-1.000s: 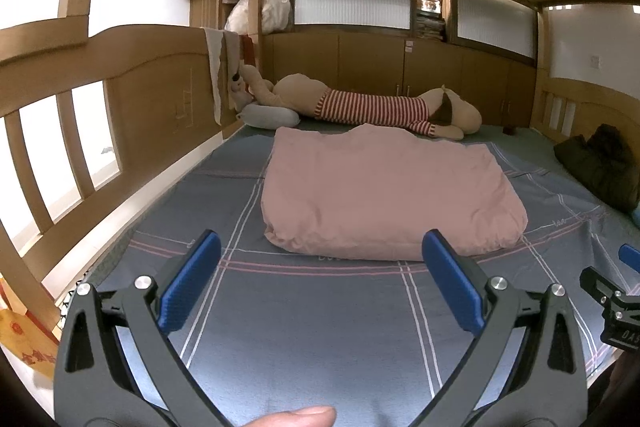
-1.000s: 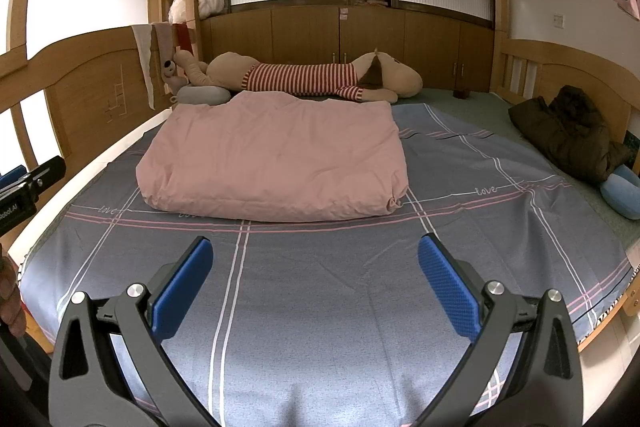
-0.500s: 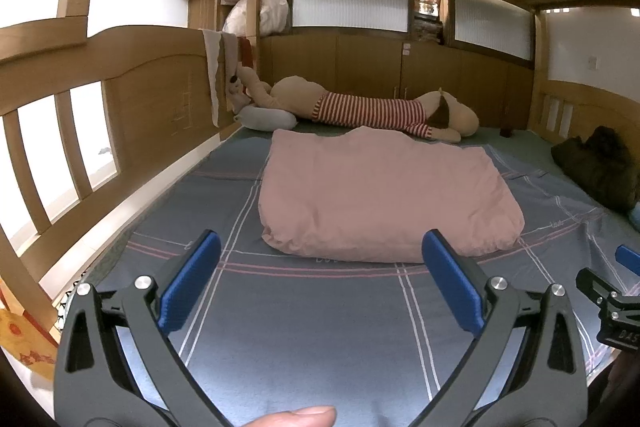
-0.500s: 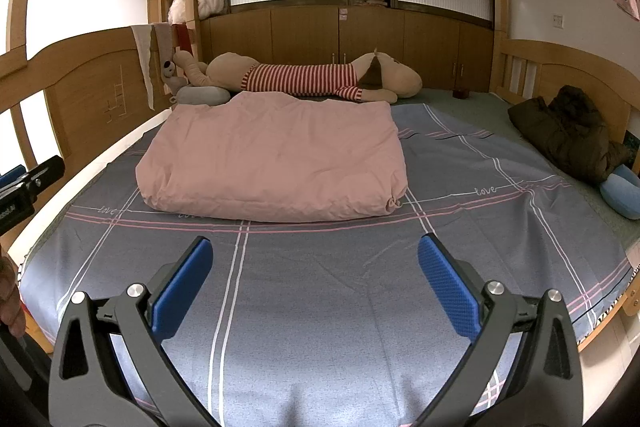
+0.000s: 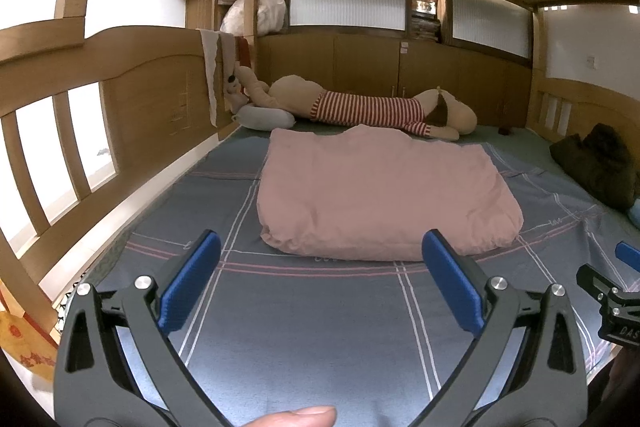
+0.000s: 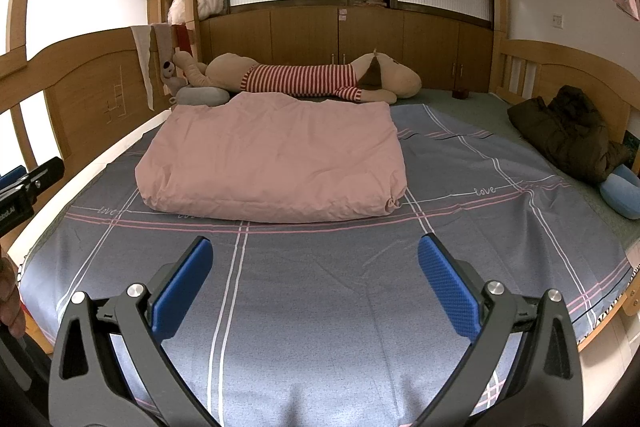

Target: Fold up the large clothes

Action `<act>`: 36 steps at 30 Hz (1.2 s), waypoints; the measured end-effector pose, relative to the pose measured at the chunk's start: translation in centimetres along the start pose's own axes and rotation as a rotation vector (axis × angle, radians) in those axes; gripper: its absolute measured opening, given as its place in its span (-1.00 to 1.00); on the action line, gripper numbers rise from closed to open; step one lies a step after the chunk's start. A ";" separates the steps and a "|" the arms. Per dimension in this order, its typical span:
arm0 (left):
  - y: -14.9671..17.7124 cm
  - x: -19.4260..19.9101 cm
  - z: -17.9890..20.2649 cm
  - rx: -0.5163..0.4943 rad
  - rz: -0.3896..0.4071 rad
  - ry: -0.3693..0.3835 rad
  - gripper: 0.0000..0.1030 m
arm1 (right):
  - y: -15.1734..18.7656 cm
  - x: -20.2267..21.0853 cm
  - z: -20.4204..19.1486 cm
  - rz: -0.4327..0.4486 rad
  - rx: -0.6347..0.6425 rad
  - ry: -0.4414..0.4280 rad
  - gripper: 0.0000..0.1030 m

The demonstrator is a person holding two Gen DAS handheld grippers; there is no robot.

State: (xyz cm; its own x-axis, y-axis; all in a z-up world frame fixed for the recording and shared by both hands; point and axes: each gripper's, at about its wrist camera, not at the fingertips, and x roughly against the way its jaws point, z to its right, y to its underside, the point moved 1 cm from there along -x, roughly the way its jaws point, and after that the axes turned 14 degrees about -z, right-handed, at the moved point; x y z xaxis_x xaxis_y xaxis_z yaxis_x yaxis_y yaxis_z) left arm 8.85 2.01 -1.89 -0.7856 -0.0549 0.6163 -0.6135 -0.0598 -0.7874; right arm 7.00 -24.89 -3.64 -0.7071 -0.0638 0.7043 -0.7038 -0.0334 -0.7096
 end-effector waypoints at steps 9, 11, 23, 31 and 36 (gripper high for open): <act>0.1 0.0 0.0 -0.003 -0.001 0.000 0.96 | 0.0 0.0 0.0 0.000 0.000 0.000 0.97; 0.1 0.0 0.0 -0.004 -0.002 0.001 0.96 | 0.0 0.1 0.0 0.001 0.000 0.000 0.97; 0.2 -0.1 0.2 -0.009 -0.002 0.000 0.96 | 0.0 0.0 0.0 0.001 0.000 0.000 0.97; 0.5 -0.3 0.0 -0.012 -0.004 0.007 0.96 | 0.0 0.1 0.0 -0.002 0.003 0.001 0.97; 0.6 -0.2 0.0 -0.020 -0.003 -0.001 0.96 | 0.0 0.1 0.0 -0.003 0.004 0.000 0.97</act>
State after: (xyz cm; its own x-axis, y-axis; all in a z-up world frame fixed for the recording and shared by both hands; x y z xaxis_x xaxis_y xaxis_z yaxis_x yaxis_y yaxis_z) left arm 8.66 1.97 -2.49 -0.7838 -0.0561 0.6185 -0.6173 -0.0396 -0.7858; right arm 6.93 -24.89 -3.55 -0.7051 -0.0634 0.7062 -0.7054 -0.0378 -0.7078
